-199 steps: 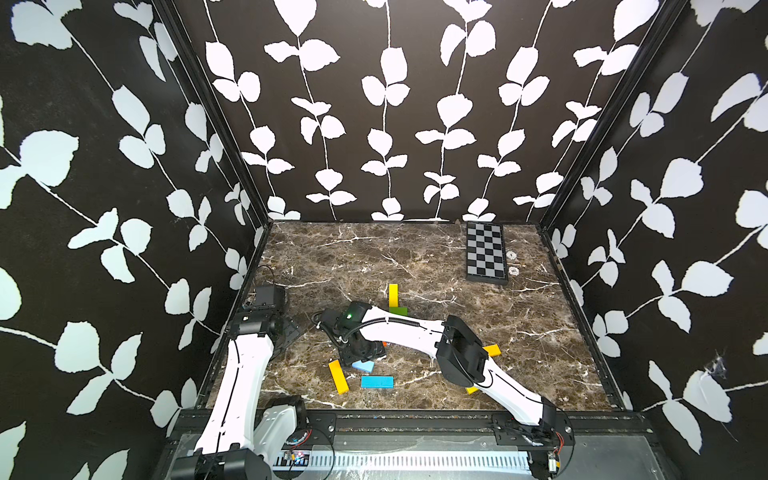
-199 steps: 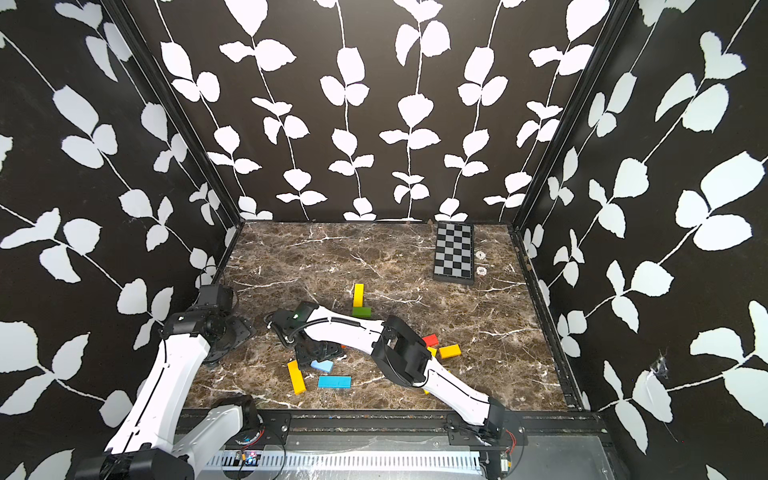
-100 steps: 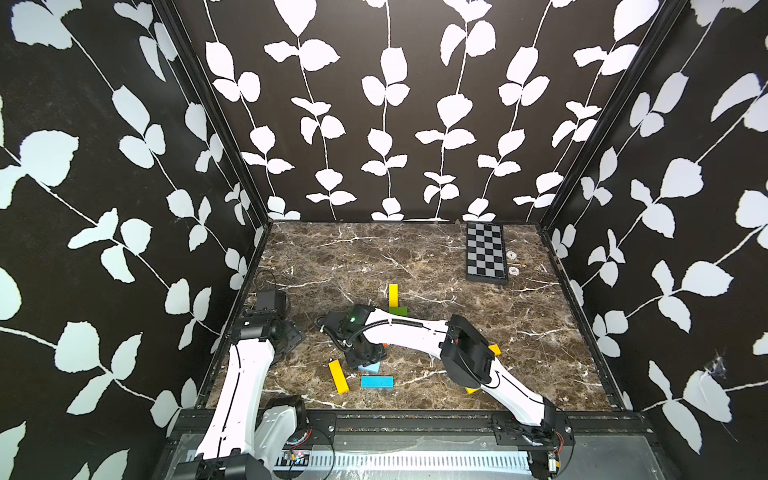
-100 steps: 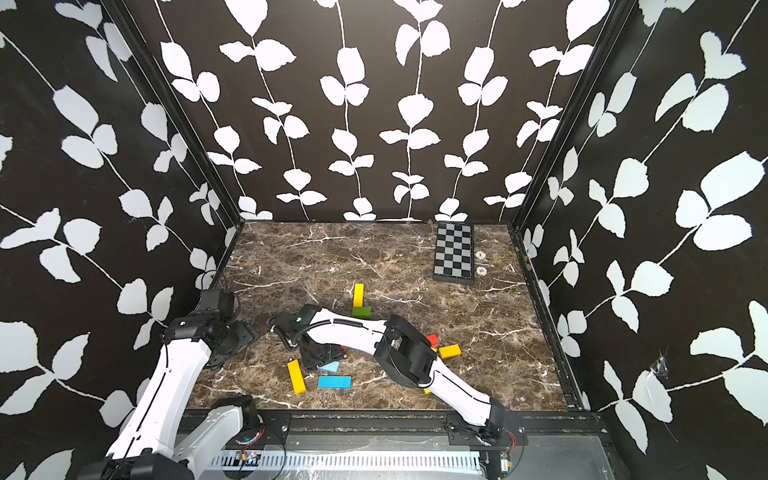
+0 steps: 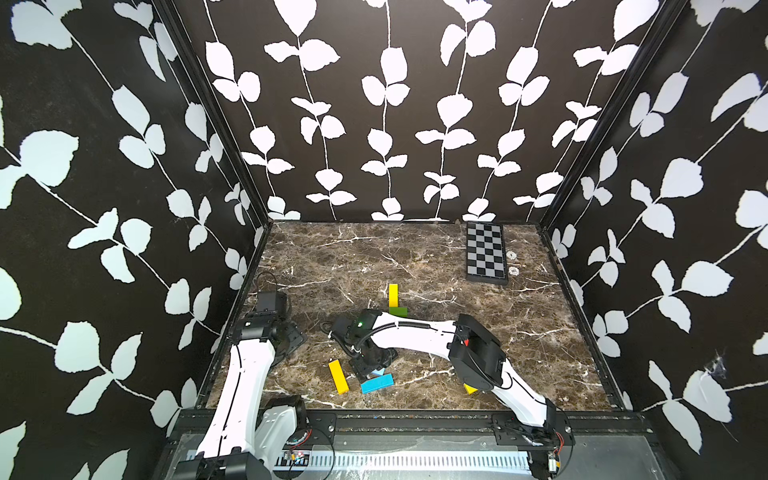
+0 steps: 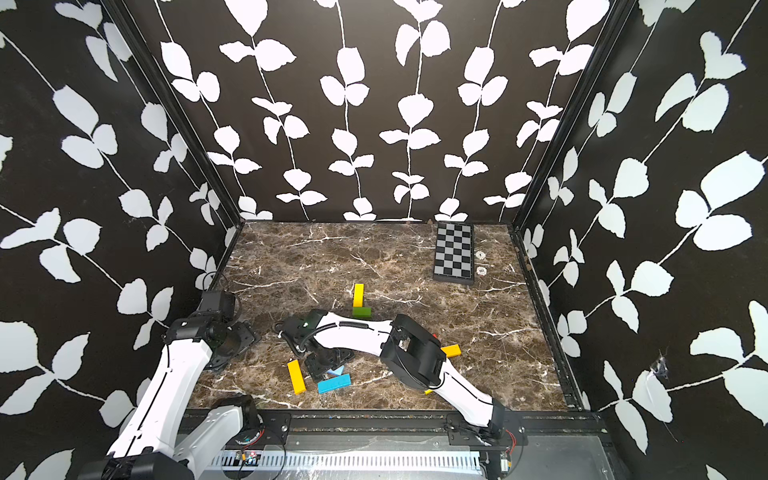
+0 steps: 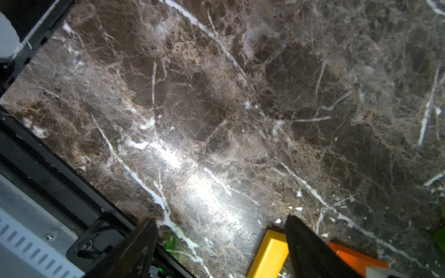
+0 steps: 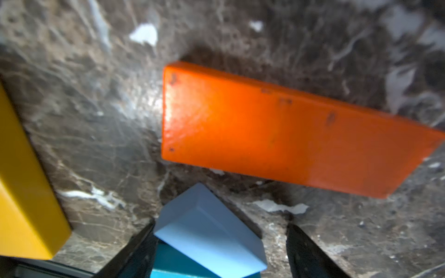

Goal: Assemble the letter h with building blocks
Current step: Move the building block to the center of the board, then pick up the building block from the center of the board, then place the building block at the center of the board.

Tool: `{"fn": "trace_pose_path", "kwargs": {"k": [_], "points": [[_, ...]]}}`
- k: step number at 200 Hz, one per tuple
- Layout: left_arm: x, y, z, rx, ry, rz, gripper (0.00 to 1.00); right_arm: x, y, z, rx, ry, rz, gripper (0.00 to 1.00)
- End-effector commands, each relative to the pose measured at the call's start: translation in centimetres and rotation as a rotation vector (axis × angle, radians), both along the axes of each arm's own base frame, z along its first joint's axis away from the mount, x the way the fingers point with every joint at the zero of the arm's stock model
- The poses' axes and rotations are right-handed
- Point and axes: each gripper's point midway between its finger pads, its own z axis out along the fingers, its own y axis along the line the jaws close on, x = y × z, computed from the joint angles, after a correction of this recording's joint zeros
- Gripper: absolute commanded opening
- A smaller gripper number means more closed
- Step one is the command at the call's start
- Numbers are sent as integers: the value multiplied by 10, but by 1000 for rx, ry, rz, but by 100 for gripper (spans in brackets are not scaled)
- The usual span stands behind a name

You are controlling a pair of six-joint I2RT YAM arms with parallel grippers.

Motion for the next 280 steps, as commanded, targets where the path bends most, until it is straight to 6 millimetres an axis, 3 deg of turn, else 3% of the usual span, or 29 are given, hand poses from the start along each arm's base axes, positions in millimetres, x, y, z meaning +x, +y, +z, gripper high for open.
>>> {"fn": "trace_pose_path", "kwargs": {"k": [1,29,81,108,120,154,180,205,230,246,266,280], "points": [[2,-1,0,-9,-7,-4,85,6,-3,16,16,-35,12,76],[4,-1,-1,-11,-11,-5,84,3,-3,8,32,-23,37,62],[6,-1,0,-11,-6,-2,82,9,-1,1,48,-35,121,51],[6,2,4,9,-18,-4,81,7,-2,-4,65,-27,165,29],[5,3,6,17,-19,-7,80,6,-2,-3,83,-25,181,27],[6,3,10,16,-28,-3,79,10,3,16,159,-78,201,26],[8,2,13,10,-41,-8,78,22,-2,51,212,-149,141,24],[15,-4,18,5,-68,-44,76,42,-31,65,253,-195,-36,25],[32,-28,22,-11,-120,-161,75,64,-90,35,144,-133,-272,25],[40,-48,22,-37,-128,-234,73,72,-117,15,75,-88,-370,25],[45,-64,19,-69,-127,-283,72,81,-123,5,61,-72,-388,26],[47,-72,18,-89,-129,-307,72,83,-127,2,20,-79,-373,40]]}}
